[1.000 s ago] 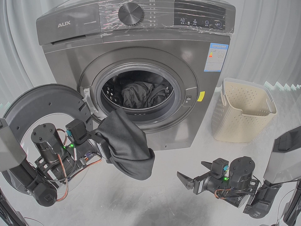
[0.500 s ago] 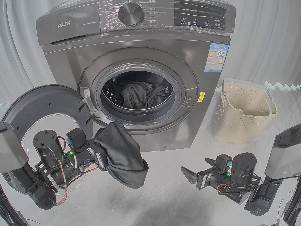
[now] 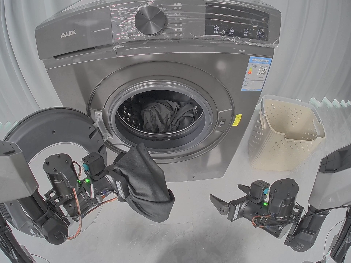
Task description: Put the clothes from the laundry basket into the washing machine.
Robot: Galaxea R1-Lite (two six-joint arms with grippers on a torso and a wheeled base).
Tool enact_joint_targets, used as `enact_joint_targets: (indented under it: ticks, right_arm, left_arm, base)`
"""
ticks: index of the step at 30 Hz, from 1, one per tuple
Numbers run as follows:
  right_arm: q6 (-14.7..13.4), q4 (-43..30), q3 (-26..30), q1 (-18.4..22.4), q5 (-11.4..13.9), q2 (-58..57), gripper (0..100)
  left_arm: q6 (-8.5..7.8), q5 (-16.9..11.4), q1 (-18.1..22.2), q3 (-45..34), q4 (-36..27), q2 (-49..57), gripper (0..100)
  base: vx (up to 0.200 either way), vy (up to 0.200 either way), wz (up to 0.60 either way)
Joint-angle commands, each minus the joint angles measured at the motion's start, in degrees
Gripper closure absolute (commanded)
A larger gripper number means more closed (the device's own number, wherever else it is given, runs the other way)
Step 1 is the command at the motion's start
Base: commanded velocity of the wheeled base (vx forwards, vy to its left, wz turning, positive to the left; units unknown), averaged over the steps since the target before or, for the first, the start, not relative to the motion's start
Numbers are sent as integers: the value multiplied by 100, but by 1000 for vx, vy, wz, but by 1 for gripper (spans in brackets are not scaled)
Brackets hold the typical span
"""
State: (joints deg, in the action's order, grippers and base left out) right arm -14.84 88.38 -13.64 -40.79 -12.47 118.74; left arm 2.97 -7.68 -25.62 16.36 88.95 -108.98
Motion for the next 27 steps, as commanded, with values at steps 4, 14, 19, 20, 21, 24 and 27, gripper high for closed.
enact_joint_targets:
  ticks: [4, 14, 19, 20, 21, 24, 27]
  right_arm:
    - [-2, 4, 2, -17, -1, 0, 0]
    - [-2, 4, 11, -43, -1, 9, 0]
    - [-2, 4, 11, -43, -1, 9, 0]
    - [-2, 4, 19, -43, -1, 9, 0]
    - [-2, 4, 19, -52, -19, 9, 0]
    - [-2, 4, 19, -87, -19, 0, 0]
    - [-2, 4, 63, -219, -27, -79, 0]
  left_arm:
    - [1, 12, -92, 8, 8, -62, 100]
    - [-7, 126, -145, 16, 17, -132, 100]
    - [-7, 126, -189, 8, 8, -149, 100]
    - [-7, 126, -224, -1, 8, -158, 100]
    - [-7, 135, -250, -19, 8, -167, 100]
    - [-7, 162, -329, -19, 8, -193, 100]
    - [1, 302, -619, -19, 8, -237, 100]
  base:
    - [50, 0, 0]
    - [140, 0, 0]
    - [200, 0, 0]
    - [0, 0, 0]
    - [0, 0, 0]
    - [0, 0, 0]
    - [0, 0, 0]
